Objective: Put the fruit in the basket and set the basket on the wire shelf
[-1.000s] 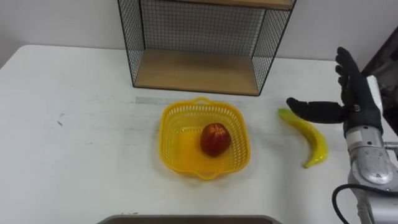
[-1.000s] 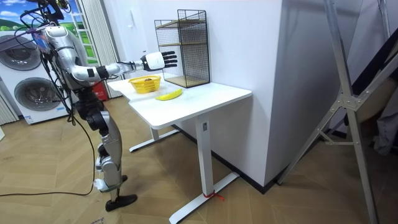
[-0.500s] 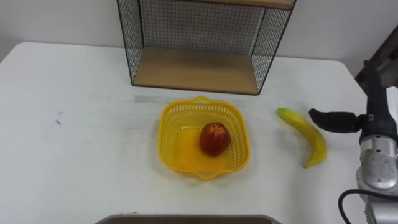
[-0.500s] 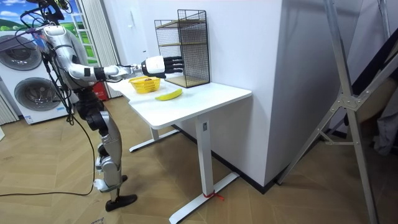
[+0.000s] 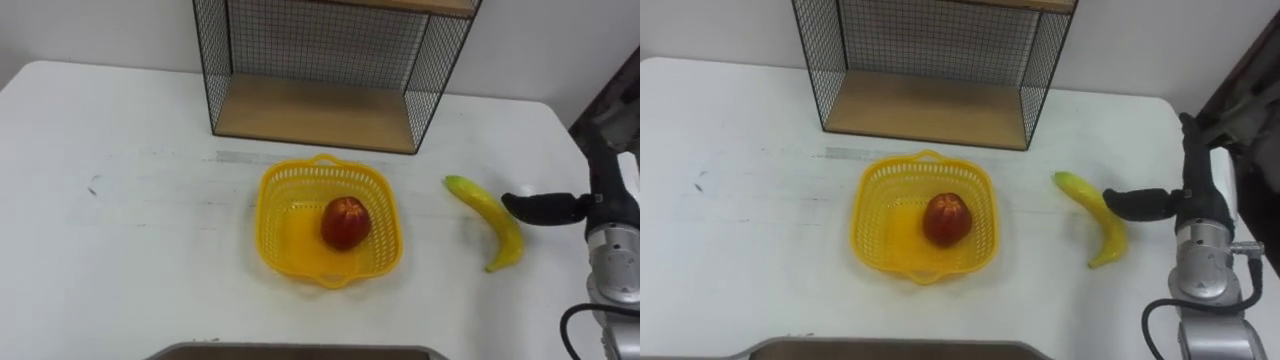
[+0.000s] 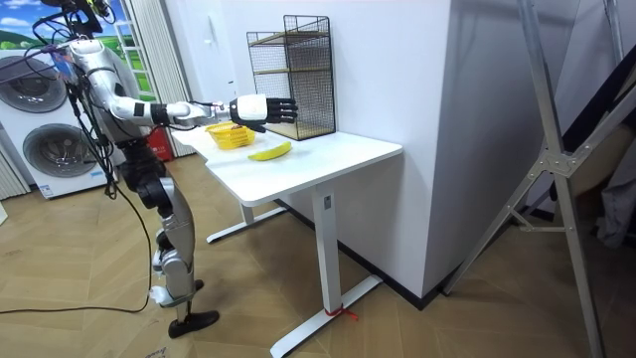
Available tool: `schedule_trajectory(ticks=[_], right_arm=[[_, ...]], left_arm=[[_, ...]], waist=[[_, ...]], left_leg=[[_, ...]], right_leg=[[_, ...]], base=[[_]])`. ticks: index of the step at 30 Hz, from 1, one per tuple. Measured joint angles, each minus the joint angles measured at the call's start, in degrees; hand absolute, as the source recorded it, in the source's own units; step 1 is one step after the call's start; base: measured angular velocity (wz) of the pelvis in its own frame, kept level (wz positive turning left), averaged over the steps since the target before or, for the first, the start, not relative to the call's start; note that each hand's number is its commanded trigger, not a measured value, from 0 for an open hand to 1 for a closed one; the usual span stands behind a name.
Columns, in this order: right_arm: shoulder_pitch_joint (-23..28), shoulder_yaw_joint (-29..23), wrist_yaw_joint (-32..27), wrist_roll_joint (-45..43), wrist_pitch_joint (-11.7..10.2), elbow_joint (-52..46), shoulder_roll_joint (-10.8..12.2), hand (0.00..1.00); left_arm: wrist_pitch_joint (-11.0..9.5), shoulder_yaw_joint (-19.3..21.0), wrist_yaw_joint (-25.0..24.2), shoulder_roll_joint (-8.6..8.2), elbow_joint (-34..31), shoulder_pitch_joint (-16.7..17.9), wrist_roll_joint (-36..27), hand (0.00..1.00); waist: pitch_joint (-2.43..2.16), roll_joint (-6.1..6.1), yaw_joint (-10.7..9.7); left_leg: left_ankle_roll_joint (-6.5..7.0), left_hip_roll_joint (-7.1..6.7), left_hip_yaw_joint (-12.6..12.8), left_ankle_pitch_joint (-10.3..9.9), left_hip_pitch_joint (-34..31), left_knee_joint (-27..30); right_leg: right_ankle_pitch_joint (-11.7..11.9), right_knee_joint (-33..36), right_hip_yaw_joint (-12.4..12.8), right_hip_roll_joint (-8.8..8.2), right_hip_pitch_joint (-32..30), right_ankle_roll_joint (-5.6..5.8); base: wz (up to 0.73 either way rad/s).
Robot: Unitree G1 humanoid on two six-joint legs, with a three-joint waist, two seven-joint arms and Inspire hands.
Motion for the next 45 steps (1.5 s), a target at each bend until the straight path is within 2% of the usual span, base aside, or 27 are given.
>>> schedule_trajectory(ticks=[8,12,30,36,40,45], right_arm=[[-0.7,0.7,5.9,-0.2,0.7,8.4,0.0,0.0],[-0.8,0.7,8.0,-1.5,1.3,9.0,0.0,0.0],[-0.8,1.0,12.1,-4.6,1.8,9.4,0.0,0.0],[-2.2,1.6,13.2,-6.9,1.7,11.9,0.1,0.0],[-3.7,2.0,14.9,-7.0,2.0,15.7,0.0,0.0],[-3.7,2.6,17.7,-8.8,2.9,16.2,0.0,0.0]], left_arm=[[0.6,-0.1,-0.8,0.24,0.0,0.0,0.0,0.0],[1.1,-0.1,-1.3,0.27,0.0,0.2,0.1,0.0],[1.1,0.0,-1.7,0.48,0.1,0.1,0.0,0.0],[1.3,-0.1,-1.7,0.48,0.6,0.0,0.0,0.0],[2.5,-0.1,-1.7,0.59,0.6,-0.1,-0.1,0.0],[2.8,0.0,-2.1,0.69,0.6,-0.1,0.0,0.0]], waist=[[0.15,0.34,1.4],[0.14,0.66,1.4],[0.18,0.67,1.4],[0.37,0.88,1.4],[-0.05,0.23,1.4],[-0.08,0.2,1.5]], left_leg=[[0.0,0.0,0.1,0.0,-0.1,0.1],[0.0,0.0,0.0,0.0,0.0,0.0],[0.0,-0.02,0.0,0.0,0.3,0.1],[0.0,-0.02,-0.4,0.0,0.0,0.1],[-0.01,-0.01,-0.8,0.0,0.0,0.7],[-0.01,-0.01,-1.6,0.0,0.0,1.1]], right_leg=[[0.0,0.1,0.1,-0.01,-0.4,-0.01],[0.0,0.1,0.1,-0.02,-0.2,-0.01],[0.0,0.0,-0.2,-0.08,0.2,-0.02],[0.0,0.0,-0.4,-0.09,0.3,-0.02],[0.0,0.0,-0.7,-0.07,0.4,-0.03],[0.1,0.1,-1.2,-0.08,0.6,-0.12]], base=[[0.0],[0.0],[0.0],[0.01],[0.04],[0.07]])
